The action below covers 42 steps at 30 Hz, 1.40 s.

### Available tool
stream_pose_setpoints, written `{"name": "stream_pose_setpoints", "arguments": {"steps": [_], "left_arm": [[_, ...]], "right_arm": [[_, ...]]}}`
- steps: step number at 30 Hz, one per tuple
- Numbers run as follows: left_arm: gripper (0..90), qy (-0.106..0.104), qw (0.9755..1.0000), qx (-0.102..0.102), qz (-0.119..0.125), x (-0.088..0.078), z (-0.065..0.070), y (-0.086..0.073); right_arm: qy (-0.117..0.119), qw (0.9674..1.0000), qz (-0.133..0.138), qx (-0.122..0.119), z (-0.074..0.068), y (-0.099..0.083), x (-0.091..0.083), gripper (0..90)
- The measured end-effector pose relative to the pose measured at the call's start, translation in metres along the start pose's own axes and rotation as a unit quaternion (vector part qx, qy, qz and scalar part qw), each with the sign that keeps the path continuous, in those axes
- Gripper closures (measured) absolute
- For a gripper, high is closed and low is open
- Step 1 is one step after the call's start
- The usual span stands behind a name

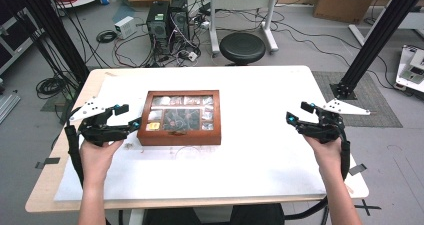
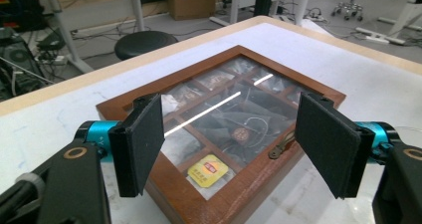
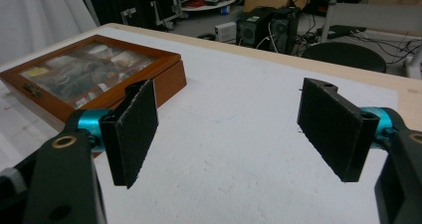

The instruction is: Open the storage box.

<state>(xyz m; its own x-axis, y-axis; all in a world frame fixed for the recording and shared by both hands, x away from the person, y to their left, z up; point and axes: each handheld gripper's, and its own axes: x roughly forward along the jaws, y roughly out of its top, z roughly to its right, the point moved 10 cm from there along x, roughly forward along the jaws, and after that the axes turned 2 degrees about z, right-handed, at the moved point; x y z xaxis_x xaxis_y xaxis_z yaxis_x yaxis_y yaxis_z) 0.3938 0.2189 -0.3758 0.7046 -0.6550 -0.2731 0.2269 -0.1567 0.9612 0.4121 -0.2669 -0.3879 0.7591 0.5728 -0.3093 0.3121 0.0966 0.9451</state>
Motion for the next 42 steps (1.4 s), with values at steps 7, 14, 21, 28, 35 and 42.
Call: {"name": "stream_pose_setpoints", "arguments": {"steps": [7,14,21,28,35,42], "left_arm": [[27.5,-0.004,0.9999,-0.011,0.004,-0.001,-0.002,0.000],[36.7,-0.028,0.9986,-0.037,0.026,-0.008,-0.002,0.003],[35.0,-0.018,0.9981,-0.048,0.034,-0.010,-0.005,0.000],[31.0,-0.001,0.9980,-0.058,0.024,-0.008,-0.015,-0.016],[31.1,-0.030,0.9965,-0.079,-0.004,-0.002,-0.017,-0.037],[31.7,-0.042,0.9947,-0.074,-0.058,0.006,-0.020,-0.066]], "right_arm": [[0.004,0.9999,0.005,0.013,0.001,0.001,0.001,22.2],[0.002,0.9999,0.002,0.016,0.003,0.000,0.004,22.2],[0.007,0.9996,0.010,0.024,0.002,0.003,0.004,22.2],[0.000,0.9995,0.006,0.030,0.004,0.000,0.006,22.2],[-0.005,0.9993,0.006,0.037,0.006,-0.002,0.007,22.2],[-0.005,0.9993,0.005,0.035,0.006,-0.002,0.007,22.3]]}}
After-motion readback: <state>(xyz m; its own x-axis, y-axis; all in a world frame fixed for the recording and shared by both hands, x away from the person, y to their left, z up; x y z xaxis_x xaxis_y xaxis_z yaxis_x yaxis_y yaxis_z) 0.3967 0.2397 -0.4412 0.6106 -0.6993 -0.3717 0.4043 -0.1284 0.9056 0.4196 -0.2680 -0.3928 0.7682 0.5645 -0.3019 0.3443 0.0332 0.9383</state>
